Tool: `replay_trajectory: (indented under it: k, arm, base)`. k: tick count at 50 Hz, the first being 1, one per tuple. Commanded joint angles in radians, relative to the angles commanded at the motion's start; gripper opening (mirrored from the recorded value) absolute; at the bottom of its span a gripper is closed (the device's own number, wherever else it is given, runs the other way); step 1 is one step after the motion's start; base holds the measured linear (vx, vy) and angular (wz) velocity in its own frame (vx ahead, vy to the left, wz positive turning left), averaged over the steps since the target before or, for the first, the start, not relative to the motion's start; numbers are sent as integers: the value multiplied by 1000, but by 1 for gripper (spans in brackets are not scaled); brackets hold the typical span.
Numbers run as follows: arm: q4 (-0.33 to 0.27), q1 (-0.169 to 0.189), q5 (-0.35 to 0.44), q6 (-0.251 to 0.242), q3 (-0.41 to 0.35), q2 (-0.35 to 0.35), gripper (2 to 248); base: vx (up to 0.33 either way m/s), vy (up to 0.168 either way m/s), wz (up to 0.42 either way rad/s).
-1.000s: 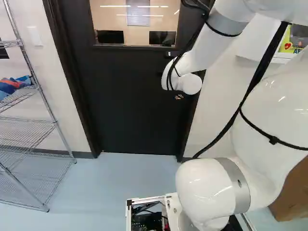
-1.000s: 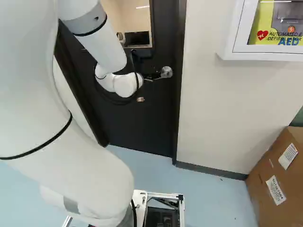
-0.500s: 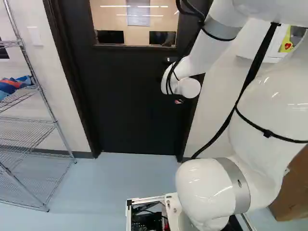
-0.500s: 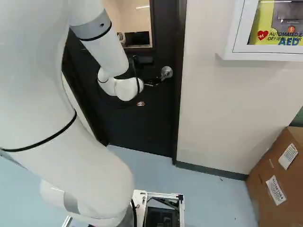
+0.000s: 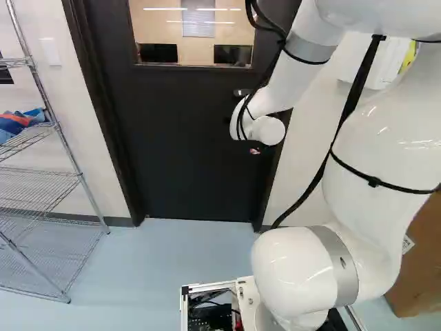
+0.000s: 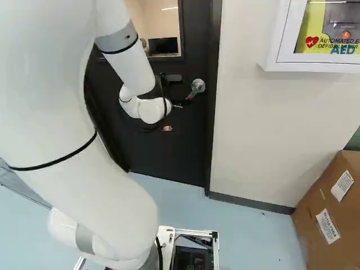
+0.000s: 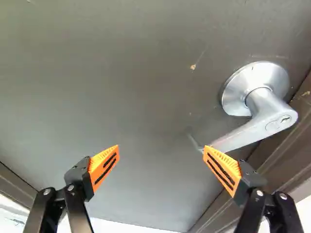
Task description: Open the door and move inside
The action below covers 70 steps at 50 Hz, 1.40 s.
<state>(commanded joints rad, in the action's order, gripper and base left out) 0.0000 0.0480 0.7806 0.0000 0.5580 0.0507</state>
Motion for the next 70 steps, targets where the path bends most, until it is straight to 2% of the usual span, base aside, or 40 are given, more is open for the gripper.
replay_trajectory:
  k: [13, 25, 51, 70]
  arm:
    - [0, 0, 0, 0, 0, 28, 247]
    - [0, 0, 0, 0, -6, 27, 247]
    - [0, 13, 0, 0, -119, -93, 247]
    - [0, 15, 0, 0, -130, -150, 247]
  base:
    - [0, 0, 0]
    - [0, 0, 0]
    - [0, 0, 0]
    - [0, 0, 0]
